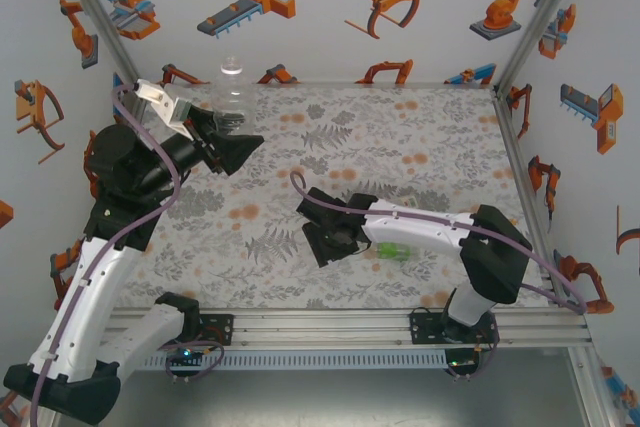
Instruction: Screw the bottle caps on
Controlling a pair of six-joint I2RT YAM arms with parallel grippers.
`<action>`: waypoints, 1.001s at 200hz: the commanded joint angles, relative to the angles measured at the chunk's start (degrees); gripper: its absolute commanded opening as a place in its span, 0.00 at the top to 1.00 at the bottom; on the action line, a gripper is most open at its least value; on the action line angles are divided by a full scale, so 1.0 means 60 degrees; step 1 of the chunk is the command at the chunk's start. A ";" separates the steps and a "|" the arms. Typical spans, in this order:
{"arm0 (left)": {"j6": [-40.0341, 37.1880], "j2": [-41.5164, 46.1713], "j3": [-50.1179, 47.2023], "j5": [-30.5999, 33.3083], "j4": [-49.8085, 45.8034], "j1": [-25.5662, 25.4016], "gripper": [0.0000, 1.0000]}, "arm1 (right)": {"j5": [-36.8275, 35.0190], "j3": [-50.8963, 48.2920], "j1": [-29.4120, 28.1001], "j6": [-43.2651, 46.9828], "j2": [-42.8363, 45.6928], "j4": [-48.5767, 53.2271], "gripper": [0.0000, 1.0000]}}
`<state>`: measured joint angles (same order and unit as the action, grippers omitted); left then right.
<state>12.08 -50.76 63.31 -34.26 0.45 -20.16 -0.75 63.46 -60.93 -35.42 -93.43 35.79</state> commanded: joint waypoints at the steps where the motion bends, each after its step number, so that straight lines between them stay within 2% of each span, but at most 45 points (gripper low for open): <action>1: 0.0243 0.0059 0.0081 -0.0208 0.0363 0.0032 1.00 | 0.0133 -0.0150 0.0062 -0.0134 -0.0028 -0.0378 0.51; 200: 0.0330 0.0085 0.0091 -0.0135 0.0408 0.0031 1.00 | -0.0037 -0.0470 0.0161 -0.0165 -0.0598 -0.0637 0.54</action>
<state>12.91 -50.48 63.31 -34.30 0.45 -20.16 -0.67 61.43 -60.45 -36.03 -96.12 32.49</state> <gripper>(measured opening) 0.591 0.458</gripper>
